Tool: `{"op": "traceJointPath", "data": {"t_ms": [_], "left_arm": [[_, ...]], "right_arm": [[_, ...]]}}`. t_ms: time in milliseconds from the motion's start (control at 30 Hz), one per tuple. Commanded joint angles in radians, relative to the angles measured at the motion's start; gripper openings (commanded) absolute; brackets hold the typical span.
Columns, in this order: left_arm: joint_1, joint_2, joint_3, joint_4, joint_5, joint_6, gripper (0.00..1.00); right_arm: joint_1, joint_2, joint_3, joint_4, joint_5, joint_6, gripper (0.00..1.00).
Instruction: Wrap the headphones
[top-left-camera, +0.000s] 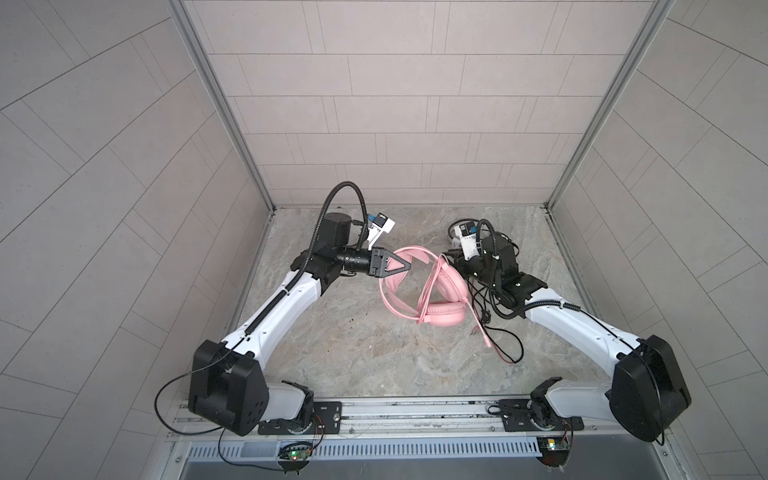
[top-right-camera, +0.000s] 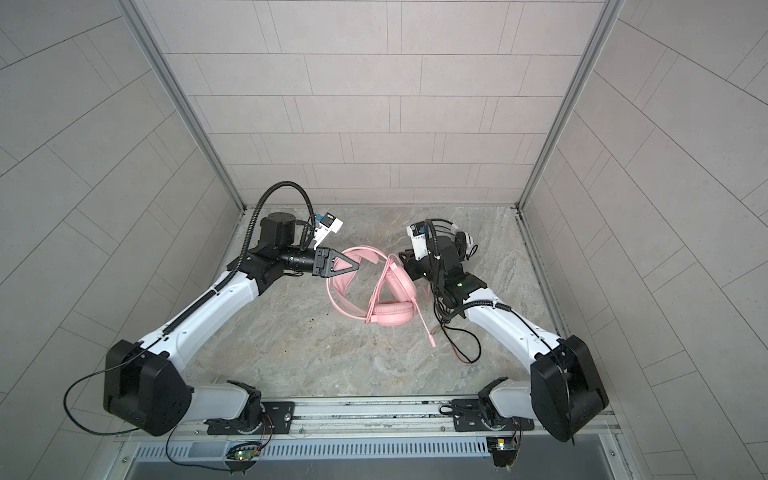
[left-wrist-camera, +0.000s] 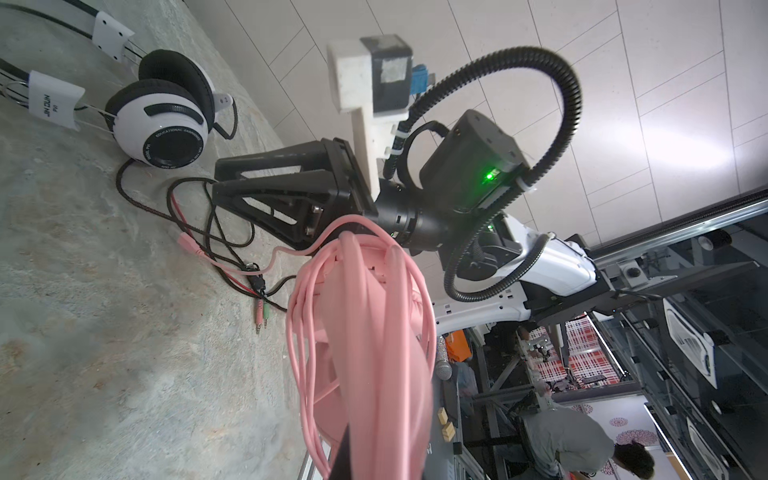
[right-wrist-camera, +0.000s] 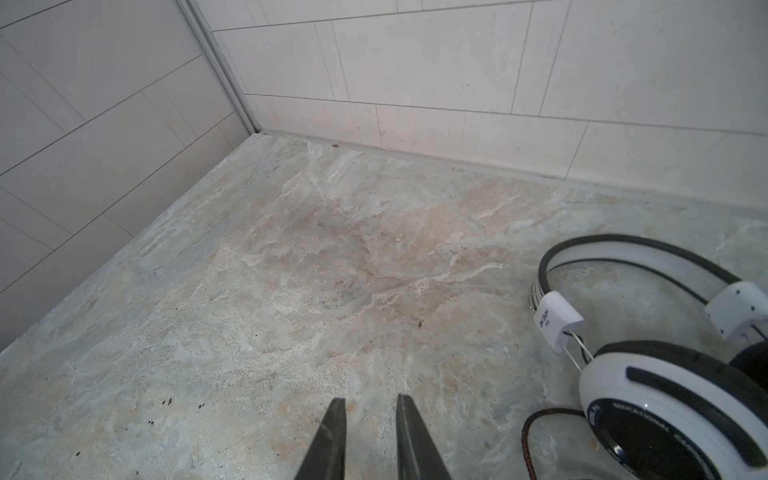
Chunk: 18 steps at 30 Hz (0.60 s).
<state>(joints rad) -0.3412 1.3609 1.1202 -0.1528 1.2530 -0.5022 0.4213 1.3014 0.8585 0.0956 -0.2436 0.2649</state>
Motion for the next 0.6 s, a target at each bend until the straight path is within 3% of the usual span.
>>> {"op": "traceJointPath", "data": {"t_ms": [0, 133, 433, 567], "left_arm": [[0.017, -0.042, 0.052, 0.097, 0.054, -0.065, 0.0], [0.025, -0.04, 0.07, 0.1, 0.038, -0.075, 0.0], [0.042, -0.026, 0.071, 0.254, 0.025, -0.214, 0.0], [0.064, -0.019, 0.071, 0.263, 0.031, -0.215, 0.0]], "right_arm": [[-0.058, -0.019, -0.051, 0.003, -0.033, 0.06, 0.26], [-0.111, -0.019, -0.108, 0.015, -0.067, 0.088, 0.32], [-0.136, -0.053, -0.217, 0.065, -0.075, 0.106, 0.41], [-0.138, -0.066, -0.304, 0.129, -0.074, 0.132, 0.44]]}}
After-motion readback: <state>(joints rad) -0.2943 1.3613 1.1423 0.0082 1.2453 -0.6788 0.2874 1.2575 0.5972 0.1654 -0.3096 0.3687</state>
